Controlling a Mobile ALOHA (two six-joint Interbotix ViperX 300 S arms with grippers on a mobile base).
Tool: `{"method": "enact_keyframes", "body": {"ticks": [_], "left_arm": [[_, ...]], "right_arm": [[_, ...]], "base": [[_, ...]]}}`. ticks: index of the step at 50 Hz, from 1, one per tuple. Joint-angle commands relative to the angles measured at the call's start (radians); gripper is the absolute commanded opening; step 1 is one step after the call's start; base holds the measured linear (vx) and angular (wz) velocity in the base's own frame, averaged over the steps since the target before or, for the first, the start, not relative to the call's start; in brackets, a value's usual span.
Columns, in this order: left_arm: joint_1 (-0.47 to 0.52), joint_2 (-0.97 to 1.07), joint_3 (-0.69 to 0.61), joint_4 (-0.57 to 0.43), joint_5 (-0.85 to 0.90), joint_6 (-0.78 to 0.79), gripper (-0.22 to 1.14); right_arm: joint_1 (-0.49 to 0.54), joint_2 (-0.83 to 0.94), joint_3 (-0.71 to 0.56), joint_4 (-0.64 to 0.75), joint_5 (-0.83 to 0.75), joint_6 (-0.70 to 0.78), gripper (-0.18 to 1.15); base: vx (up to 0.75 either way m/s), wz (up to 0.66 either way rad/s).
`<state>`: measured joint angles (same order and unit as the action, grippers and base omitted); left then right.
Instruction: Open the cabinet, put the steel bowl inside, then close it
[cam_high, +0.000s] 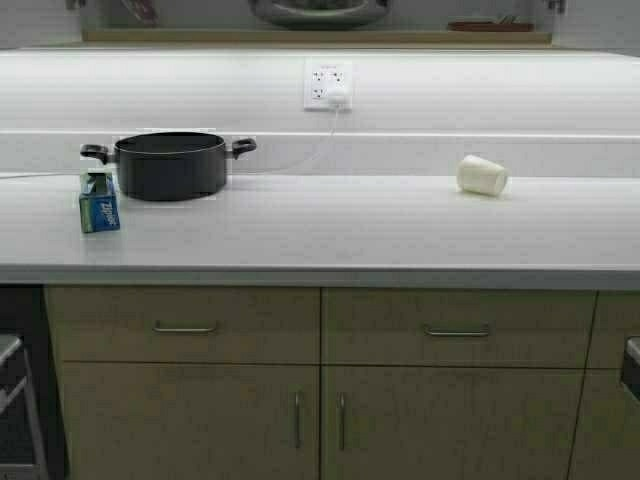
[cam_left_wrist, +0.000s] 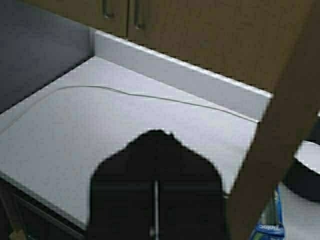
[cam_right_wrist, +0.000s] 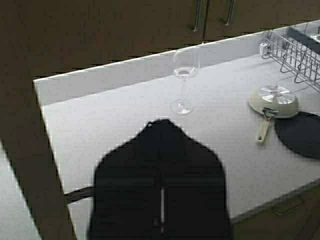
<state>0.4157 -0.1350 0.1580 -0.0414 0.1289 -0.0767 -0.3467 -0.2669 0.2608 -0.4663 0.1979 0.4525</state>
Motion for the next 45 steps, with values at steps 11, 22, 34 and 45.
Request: {"method": "enact_keyframes", "body": {"ticks": [11, 22, 34, 45], "left_arm": [[-0.051, 0.021, -0.072, 0.0, -0.014, 0.002, 0.04], [-0.098, 0.018, -0.066, 0.0, -0.026, 0.002, 0.04], [-0.195, -0.072, 0.025, 0.002, -0.048, 0.006, 0.04], [-0.233, -0.153, 0.137, 0.002, -0.058, 0.006, 0.04]], "right_arm": [[0.028, 0.034, -0.052, 0.026, -0.017, 0.0, 0.06], [0.103, 0.051, -0.057, 0.028, -0.023, 0.0, 0.06], [0.212, -0.008, -0.031, 0.023, -0.023, -0.002, 0.06], [0.333, -0.104, 0.043, 0.02, -0.023, -0.003, 0.06]], "base": [[0.01, -0.01], [0.0, 0.0], [0.0, 0.0], [0.0, 0.0]]}}
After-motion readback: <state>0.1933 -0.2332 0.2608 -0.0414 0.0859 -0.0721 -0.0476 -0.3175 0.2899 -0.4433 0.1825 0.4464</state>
